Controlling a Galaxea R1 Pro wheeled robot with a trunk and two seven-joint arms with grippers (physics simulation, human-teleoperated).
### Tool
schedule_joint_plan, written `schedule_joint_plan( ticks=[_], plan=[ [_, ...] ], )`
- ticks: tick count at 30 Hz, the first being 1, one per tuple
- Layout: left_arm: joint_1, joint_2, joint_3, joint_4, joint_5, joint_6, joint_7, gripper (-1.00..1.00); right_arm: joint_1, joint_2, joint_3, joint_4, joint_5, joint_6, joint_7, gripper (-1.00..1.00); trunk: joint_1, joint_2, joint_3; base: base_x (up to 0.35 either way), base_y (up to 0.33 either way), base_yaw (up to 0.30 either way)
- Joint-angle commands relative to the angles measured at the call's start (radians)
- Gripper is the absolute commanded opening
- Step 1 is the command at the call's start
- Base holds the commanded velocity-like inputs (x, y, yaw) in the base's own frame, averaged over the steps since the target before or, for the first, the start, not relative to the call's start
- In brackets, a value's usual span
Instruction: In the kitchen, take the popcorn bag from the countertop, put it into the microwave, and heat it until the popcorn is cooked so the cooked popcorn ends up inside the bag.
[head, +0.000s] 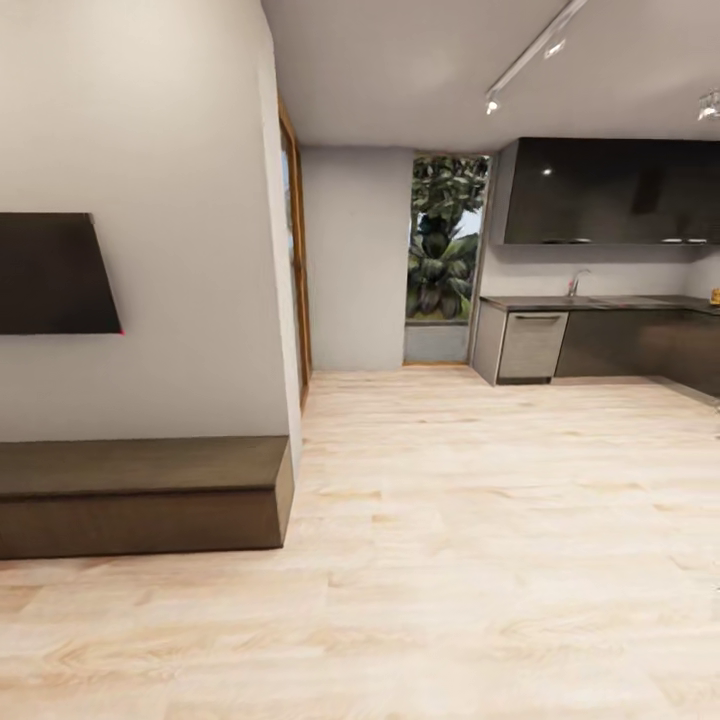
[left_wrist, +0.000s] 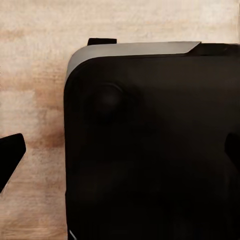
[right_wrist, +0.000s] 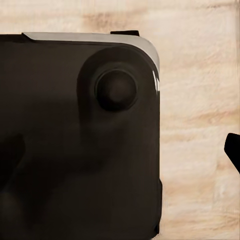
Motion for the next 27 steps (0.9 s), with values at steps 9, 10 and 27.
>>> schedule_joint_plan(
  ticks=[9,10,27],
  plan=[
    [0.0,0.0,-0.001,0.0,0.004,-0.003,0.001,1.0,0.0,-0.002,-0.002,0.002,-0.002,-0.005,0.001,1.0,0.001,0.0,-0.008,0.323,0.0,-0.254],
    [0.0,0.0,-0.001,0.0,0.004,-0.003,0.001,1.0,0.0,-0.002,-0.002,0.002,-0.002,-0.005,0.001,1.0,0.001,0.0,-0.009,0.323,0.0,-0.26],
    [0.0,0.001,-0.001,-0.001,0.011,-0.005,0.002,1.0,-0.001,-0.002,-0.004,0.002,-0.004,-0.005,0.001,1.0,0.001,0.0,-0.02,0.131,0.0,-0.272]
  ],
)
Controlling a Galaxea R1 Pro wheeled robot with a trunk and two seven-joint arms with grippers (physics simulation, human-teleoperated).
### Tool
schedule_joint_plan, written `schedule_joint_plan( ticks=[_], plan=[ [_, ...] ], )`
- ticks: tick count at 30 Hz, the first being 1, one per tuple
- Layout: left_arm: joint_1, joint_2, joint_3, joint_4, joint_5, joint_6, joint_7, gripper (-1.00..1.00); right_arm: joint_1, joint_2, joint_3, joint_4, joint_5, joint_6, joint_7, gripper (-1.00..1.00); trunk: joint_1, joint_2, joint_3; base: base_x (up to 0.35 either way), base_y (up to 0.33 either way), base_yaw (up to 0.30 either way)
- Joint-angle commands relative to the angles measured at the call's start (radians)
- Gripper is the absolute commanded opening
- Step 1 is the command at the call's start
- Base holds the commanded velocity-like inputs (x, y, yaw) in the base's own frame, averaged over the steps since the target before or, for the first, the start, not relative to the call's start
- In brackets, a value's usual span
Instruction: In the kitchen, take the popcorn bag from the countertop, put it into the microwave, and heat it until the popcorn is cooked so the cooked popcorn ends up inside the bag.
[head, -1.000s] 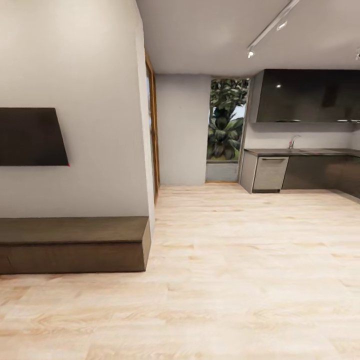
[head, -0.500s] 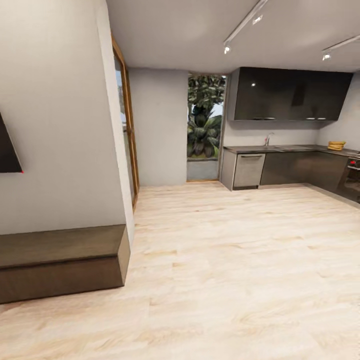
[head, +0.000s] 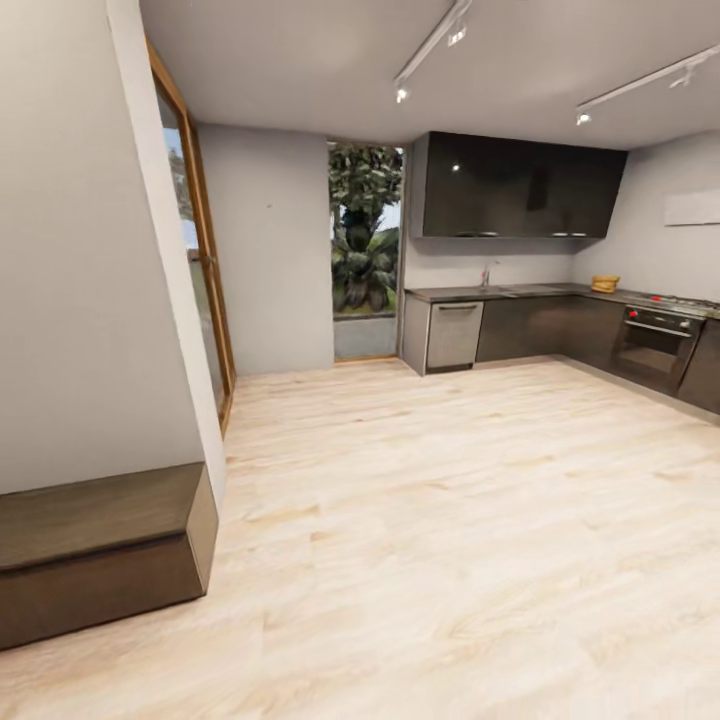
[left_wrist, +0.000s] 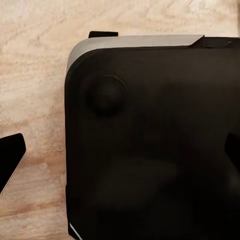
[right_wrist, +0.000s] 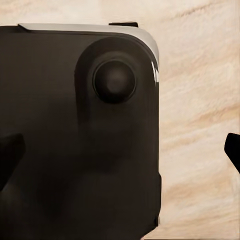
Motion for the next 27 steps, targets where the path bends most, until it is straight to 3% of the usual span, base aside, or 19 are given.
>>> schedule_joint_plan(
  ticks=[1,19,27],
  plan=[
    [0.0,0.0,-0.001,0.0,0.004,-0.003,0.001,1.0,-0.001,0.0,-0.002,0.002,-0.002,-0.005,0.001,1.0,0.0,0.0,-0.001,0.0,0.0,-0.283],
    [0.0,-0.001,0.001,-0.001,0.004,-0.003,0.001,1.0,0.0,0.0,-0.002,0.002,-0.002,-0.004,0.001,1.0,0.0,0.0,-0.009,0.004,0.0,-0.286],
    [0.0,0.0,-0.002,0.002,0.006,0.01,0.0,1.0,0.0,0.003,-0.001,0.001,0.0,-0.003,-0.009,1.0,0.0,0.0,-0.009,0.292,0.0,-0.068]
  ],
)
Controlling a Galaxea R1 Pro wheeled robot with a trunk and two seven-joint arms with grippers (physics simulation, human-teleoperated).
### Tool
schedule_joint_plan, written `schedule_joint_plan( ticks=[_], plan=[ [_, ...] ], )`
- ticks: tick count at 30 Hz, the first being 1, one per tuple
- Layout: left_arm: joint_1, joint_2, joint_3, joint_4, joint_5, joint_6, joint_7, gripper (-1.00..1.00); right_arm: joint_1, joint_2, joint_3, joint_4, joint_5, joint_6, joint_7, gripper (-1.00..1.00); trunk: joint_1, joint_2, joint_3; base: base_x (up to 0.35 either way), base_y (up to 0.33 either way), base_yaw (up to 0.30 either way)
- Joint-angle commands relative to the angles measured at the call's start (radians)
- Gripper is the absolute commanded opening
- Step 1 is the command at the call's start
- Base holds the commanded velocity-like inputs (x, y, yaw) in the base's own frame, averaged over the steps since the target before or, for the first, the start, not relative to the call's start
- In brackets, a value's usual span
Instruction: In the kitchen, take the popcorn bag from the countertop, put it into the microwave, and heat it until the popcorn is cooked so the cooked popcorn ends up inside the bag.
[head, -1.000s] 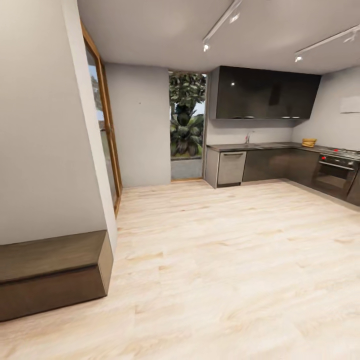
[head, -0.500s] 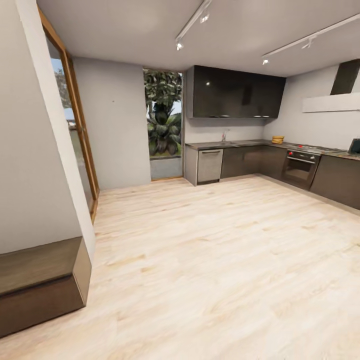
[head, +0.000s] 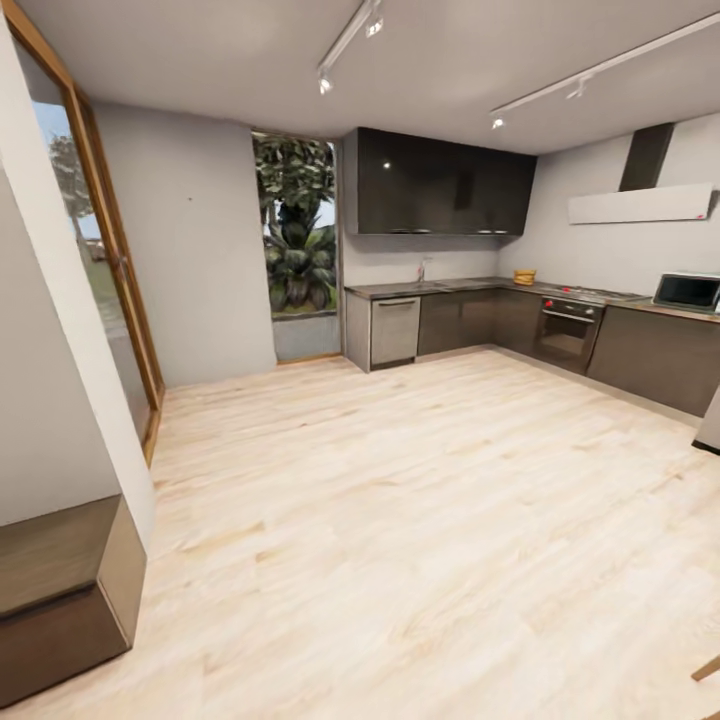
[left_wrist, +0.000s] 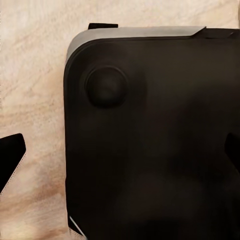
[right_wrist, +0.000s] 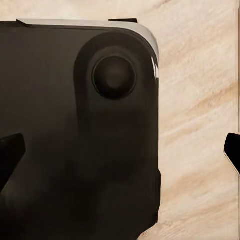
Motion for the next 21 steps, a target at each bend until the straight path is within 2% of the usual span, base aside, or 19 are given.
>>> schedule_joint_plan(
  ticks=[1,21],
  plan=[
    [0.0,0.0,-0.001,0.0,0.004,-0.002,0.001,1.0,-0.001,0.0,-0.002,0.001,-0.001,-0.005,-0.001,1.0,0.001,0.0,-0.001,0.325,0.0,-0.002],
    [0.0,0.0,-0.001,0.0,0.004,-0.002,0.002,1.0,-0.001,0.001,0.0,0.001,0.003,-0.007,-0.005,1.0,0.001,0.0,-0.001,0.326,0.0,0.0]
  ],
)
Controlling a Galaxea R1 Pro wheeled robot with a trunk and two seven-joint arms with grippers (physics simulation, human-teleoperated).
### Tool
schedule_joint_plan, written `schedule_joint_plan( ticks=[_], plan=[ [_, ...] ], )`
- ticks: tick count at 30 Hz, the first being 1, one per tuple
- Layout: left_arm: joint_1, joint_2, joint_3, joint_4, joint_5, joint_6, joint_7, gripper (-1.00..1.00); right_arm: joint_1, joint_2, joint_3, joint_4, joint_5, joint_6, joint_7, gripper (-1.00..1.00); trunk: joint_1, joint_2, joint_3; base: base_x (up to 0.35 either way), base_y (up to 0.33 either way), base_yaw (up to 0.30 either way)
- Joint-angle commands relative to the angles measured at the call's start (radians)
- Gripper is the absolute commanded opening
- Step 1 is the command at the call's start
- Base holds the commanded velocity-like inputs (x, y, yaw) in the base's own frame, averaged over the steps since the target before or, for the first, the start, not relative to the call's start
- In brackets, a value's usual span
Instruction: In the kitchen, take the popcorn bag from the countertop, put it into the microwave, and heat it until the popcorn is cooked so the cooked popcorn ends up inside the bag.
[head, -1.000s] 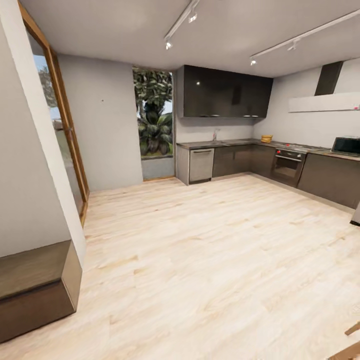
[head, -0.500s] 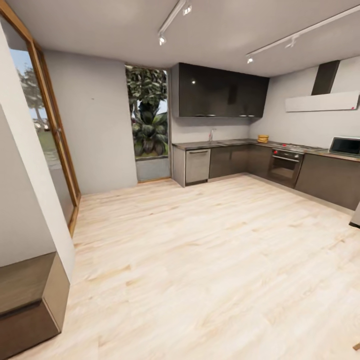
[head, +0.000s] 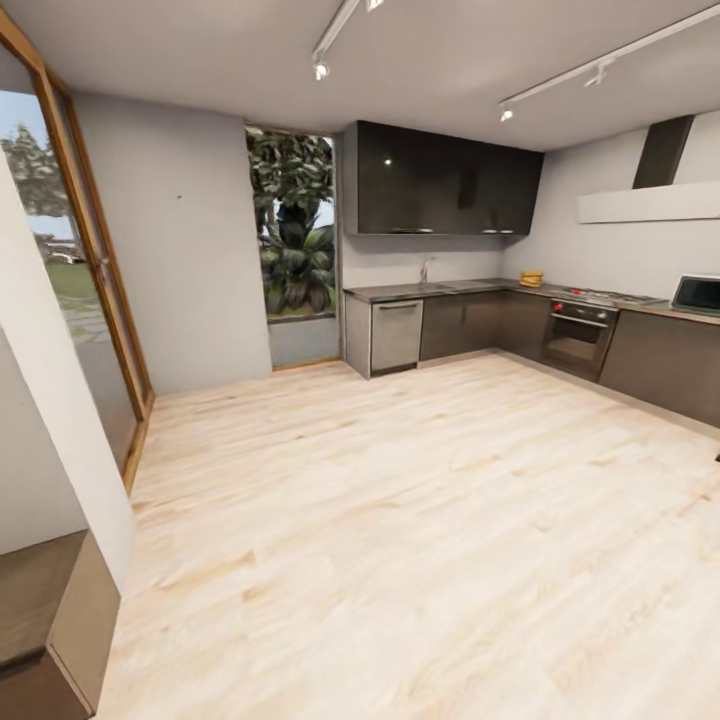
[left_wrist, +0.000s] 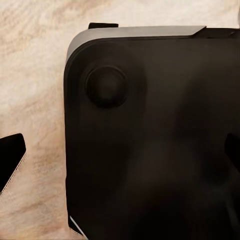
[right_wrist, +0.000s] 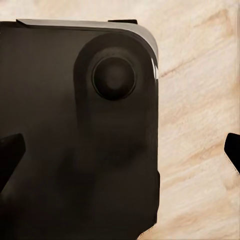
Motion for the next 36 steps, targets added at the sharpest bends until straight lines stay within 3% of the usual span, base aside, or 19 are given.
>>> schedule_joint_plan(
  ticks=[1,15,31,36],
  plan=[
    [0.0,0.0,-0.001,0.0,0.005,-0.003,0.001,1.0,-0.001,0.0,-0.002,0.001,-0.002,-0.005,0.0,1.0,0.001,0.0,-0.001,0.326,0.0,-0.018],
    [0.0,0.0,0.0,0.0,0.005,-0.007,0.001,1.0,0.0,0.0,-0.004,0.001,-0.007,-0.005,0.003,1.0,0.001,0.0,-0.001,0.326,0.0,-0.255],
    [0.0,0.0,0.002,0.0,0.006,-0.012,0.002,1.0,0.0,0.0,-0.004,0.001,-0.006,-0.006,0.002,1.0,0.001,0.0,-0.001,0.326,0.0,-0.018],
    [0.0,0.0,0.002,0.0,0.006,-0.012,0.002,1.0,0.0,0.0,-0.004,0.002,-0.007,-0.005,0.003,1.0,0.001,0.0,-0.001,0.326,0.0,-0.219]
  ],
)
